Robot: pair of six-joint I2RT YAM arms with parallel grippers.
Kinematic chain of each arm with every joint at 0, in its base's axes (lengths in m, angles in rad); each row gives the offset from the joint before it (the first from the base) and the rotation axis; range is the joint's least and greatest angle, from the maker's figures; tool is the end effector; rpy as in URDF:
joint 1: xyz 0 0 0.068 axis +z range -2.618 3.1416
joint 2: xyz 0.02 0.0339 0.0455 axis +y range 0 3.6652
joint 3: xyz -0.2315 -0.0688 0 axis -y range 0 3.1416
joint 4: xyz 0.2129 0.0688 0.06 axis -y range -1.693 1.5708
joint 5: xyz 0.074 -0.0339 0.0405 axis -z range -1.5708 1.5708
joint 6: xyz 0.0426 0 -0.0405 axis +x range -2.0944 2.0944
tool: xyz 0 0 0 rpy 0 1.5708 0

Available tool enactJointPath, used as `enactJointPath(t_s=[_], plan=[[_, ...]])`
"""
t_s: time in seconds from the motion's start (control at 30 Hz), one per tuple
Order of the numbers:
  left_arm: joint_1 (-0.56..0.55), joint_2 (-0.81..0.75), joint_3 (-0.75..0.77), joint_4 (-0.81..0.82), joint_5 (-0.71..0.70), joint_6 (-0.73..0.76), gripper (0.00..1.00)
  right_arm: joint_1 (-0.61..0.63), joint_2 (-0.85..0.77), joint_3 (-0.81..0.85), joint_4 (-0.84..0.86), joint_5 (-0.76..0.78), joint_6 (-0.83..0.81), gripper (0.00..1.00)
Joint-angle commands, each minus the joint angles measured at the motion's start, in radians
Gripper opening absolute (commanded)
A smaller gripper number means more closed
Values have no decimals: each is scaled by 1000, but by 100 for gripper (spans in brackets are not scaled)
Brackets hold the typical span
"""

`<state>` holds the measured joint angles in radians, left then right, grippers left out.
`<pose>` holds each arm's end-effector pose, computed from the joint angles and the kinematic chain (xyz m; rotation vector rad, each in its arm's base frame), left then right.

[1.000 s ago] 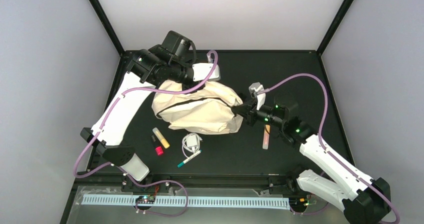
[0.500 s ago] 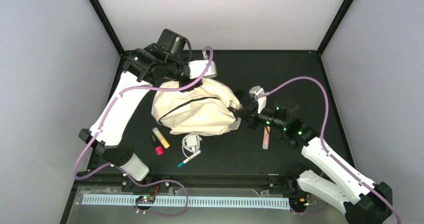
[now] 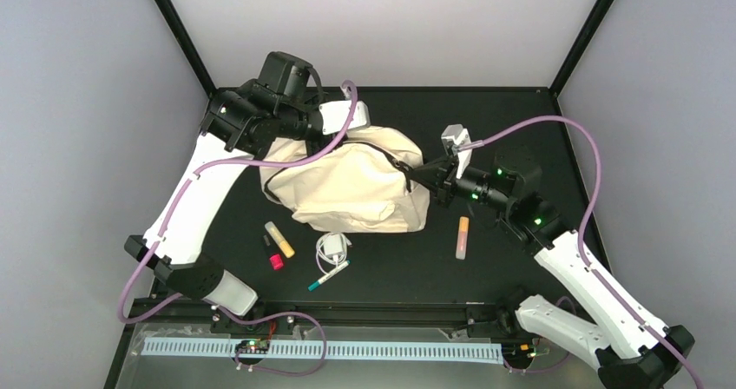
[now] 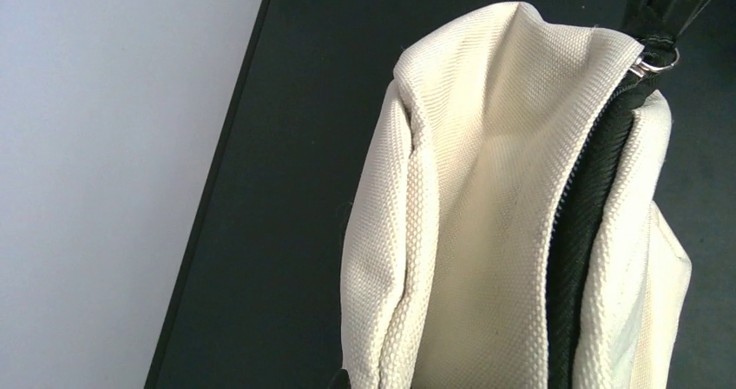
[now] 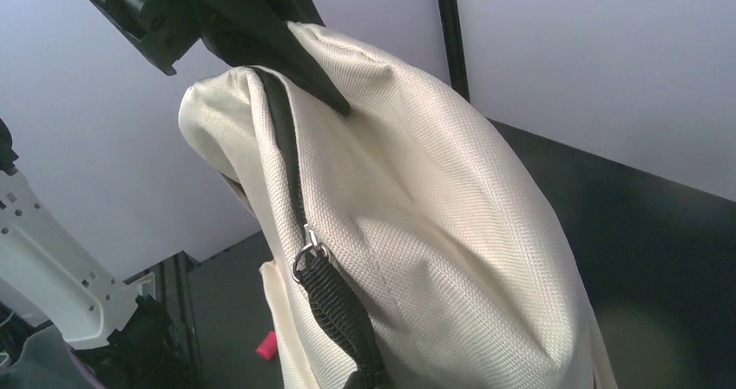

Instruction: Pack the student bag

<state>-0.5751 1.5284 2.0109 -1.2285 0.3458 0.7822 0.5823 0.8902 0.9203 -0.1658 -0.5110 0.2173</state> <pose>0.2059 -0.1507 0.4193 1.5625 1.6608 -0.2921 0.1518 0.1249 0.3448 -0.7115 1.6521 1.0178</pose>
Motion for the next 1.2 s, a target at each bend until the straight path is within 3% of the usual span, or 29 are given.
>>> enactJointPath(t_s=[0.0,0.17,0.2,0.23,0.3,0.33,0.4,0.57,0.67,0.73,0.87,1.07,1.17], plan=[[2,-32,-30,53,-64,-10,2,1,-37,-40,87,-29,25,1],[3,-21,-24,65,-92,-23,2,2,-52,-180,143,-36,97,1],[3,-19,-21,65,-81,-26,6,1,-52,-194,149,-34,101,1],[2,-17,-13,61,-63,-29,24,1,-50,-201,152,-29,102,1],[0,-6,38,37,-12,-37,72,1,-41,-201,156,-25,97,1],[-6,2,94,20,15,-41,85,2,-34,-195,159,-26,93,1],[-18,11,182,5,50,-58,98,3,-16,-178,166,-27,86,1],[-23,-11,314,-1,326,-145,99,1,21,-151,165,-14,62,1],[-80,-12,323,-66,360,-113,95,1,26,-131,148,-7,46,1],[-164,-3,286,-151,292,-20,82,1,24,-119,129,-5,36,1],[-308,17,145,-237,126,87,71,2,22,-97,93,6,15,1],[-326,51,-21,-43,-247,82,65,1,14,-95,52,2,6,1],[-328,68,-47,3,-332,75,64,1,3,-96,16,6,-7,1]])
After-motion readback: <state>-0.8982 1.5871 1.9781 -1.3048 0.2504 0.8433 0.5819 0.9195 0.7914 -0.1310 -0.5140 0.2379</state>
